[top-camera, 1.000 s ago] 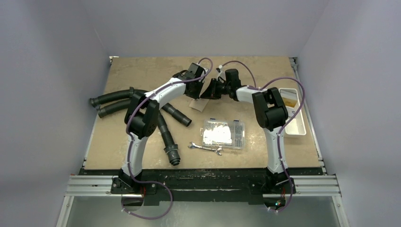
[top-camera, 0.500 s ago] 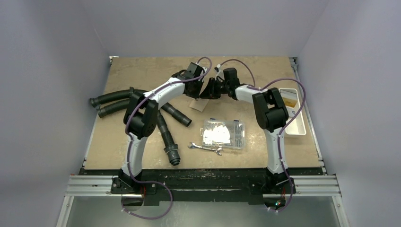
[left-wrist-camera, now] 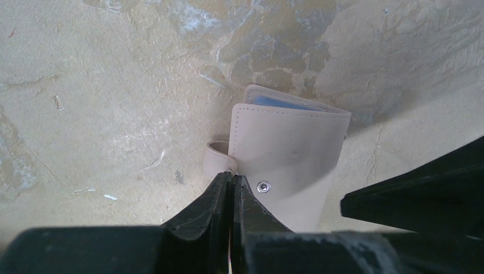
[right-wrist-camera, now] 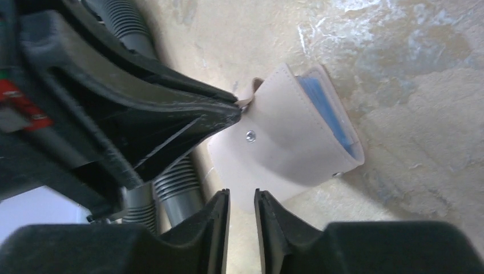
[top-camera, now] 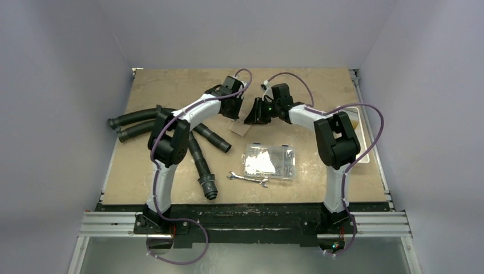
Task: Put the credit cards into the card holder
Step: Close the card holder at the center of the board.
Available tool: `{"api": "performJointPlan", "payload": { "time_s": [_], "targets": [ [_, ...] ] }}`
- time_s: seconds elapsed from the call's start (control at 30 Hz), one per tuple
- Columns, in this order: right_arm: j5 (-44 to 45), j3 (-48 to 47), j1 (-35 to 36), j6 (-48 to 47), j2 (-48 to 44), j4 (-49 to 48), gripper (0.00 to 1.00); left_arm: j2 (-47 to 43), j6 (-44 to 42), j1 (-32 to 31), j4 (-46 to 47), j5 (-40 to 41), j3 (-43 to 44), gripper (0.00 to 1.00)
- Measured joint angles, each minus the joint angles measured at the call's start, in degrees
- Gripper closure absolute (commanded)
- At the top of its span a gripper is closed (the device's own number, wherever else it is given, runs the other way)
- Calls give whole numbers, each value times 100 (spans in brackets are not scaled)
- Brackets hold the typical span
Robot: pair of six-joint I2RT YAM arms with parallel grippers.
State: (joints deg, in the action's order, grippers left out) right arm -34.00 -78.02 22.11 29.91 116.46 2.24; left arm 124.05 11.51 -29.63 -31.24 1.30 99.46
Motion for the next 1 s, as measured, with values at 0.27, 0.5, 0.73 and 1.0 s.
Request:
{"api": "performJointPlan", "payload": {
  "time_s": [0.27,0.5,0.73,1.0],
  "targets": [
    [-20,52,2,74,400,-382,88,-2,2,26,26,-188,0,100],
    [-37,-109,7,153,625,-566,90,-11,9,74,28,-299,0,100],
    [-144,-476,50,264,968,-704,91,-101,7,107,26,-433,-24,100],
    [-160,-608,57,332,1067,-688,91,-136,2,184,26,-540,-57,100]
  ]
}}
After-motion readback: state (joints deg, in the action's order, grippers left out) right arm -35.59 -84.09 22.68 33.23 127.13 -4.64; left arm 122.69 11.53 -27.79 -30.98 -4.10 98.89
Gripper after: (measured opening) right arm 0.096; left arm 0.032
